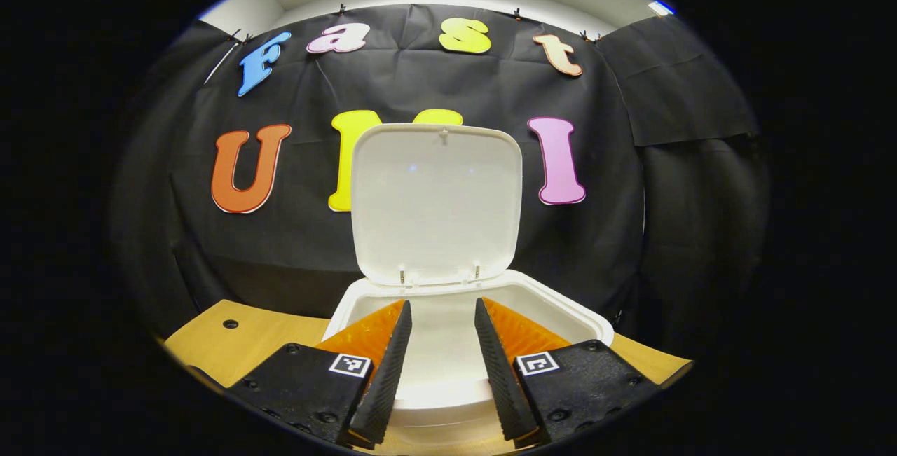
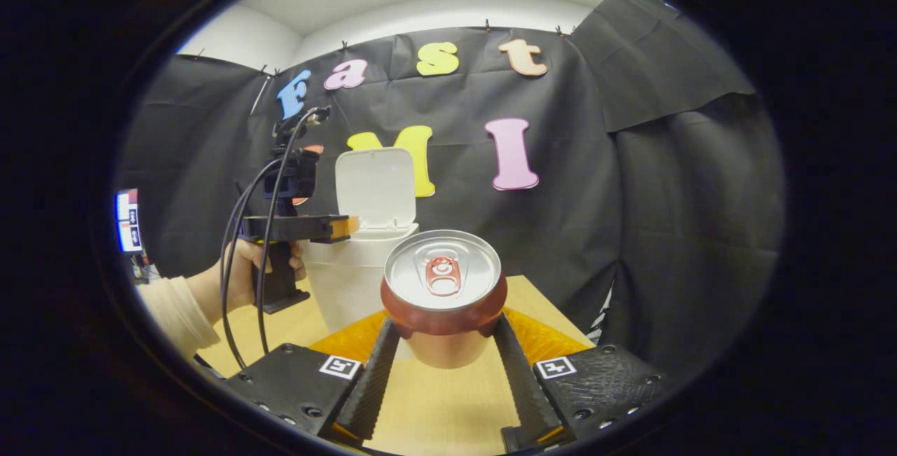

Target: Press the lid of the desktop garbage bin to open it, pick up the crumpled paper on the desktop and throw it into the bin, then pick up the pop can on the desktop and drop it into the bin, and finally close the garbage bin lid.

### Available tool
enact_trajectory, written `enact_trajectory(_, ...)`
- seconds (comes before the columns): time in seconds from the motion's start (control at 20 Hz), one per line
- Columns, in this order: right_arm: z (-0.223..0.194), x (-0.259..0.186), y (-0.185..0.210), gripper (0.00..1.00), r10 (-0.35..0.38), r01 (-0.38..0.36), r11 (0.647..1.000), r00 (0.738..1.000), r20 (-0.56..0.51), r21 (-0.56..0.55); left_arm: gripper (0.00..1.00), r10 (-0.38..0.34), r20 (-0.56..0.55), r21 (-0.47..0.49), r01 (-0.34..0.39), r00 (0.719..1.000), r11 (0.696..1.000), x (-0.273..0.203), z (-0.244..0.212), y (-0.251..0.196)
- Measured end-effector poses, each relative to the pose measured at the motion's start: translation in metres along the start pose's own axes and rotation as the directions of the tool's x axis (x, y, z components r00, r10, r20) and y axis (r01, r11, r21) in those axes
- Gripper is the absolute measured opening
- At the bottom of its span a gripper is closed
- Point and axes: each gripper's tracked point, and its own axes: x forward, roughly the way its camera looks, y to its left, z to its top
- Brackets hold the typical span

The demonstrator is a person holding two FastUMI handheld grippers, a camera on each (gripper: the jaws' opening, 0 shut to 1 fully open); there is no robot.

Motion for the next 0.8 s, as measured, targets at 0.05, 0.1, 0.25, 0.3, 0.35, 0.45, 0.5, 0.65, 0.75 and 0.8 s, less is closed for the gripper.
enact_trajectory(0.05,0.001,-0.001,0.001,0.77,0.002,-0.002,1.000,1.000,0.002,0.000,0.63,0.002,-0.005,0.003,-0.002,1.000,1.000,-0.001,-0.001,-0.002)
enact_trajectory(0.1,0.000,-0.001,0.002,0.76,0.004,-0.004,1.000,1.000,0.003,-0.005,0.72,0.012,-0.010,0.011,-0.012,1.000,1.000,-0.002,-0.003,0.000)
enact_trajectory(0.25,-0.001,0.000,0.004,0.75,0.004,-0.004,1.000,1.000,0.003,-0.012,1.00,0.026,-0.022,0.006,-0.026,0.999,1.000,-0.009,-0.007,-0.002)
enact_trajectory(0.3,-0.001,0.000,0.004,0.75,0.004,-0.004,1.000,1.000,0.000,-0.012,1.00,0.029,-0.011,0.000,-0.029,1.000,1.000,-0.012,-0.004,-0.002)
enact_trajectory(0.35,-0.002,0.000,0.005,0.75,0.005,-0.005,1.000,1.000,-0.001,-0.013,1.00,0.029,-0.003,-0.006,-0.029,1.000,1.000,-0.017,-0.002,-0.002)
enact_trajectory(0.45,-0.003,0.002,0.009,0.76,0.004,-0.005,1.000,1.000,-0.002,-0.019,1.00,0.039,0.028,-0.015,-0.038,0.999,0.999,-0.030,0.005,0.002)
enact_trajectory(0.5,-0.003,0.002,0.010,0.77,0.004,-0.004,1.000,1.000,-0.002,-0.023,1.00,0.054,0.043,-0.015,-0.053,0.998,0.998,-0.038,0.009,0.006)
enact_trajectory(0.65,-0.006,0.004,0.019,0.76,0.010,-0.010,0.999,1.000,-0.004,-0.043,1.00,0.060,0.056,-0.014,-0.059,0.997,0.998,-0.066,0.007,0.016)
enact_trajectory(0.75,-0.011,0.008,0.024,0.75,0.005,-0.006,0.998,1.000,-0.013,-0.064,1.00,0.059,0.055,-0.014,-0.058,0.997,0.998,-0.086,-0.002,0.021)
enact_trajectory(0.8,-0.013,0.009,0.025,0.75,-0.002,0.000,0.997,1.000,-0.016,-0.078,1.00,0.071,0.064,-0.002,-0.071,0.995,0.997,-0.097,-0.003,0.029)
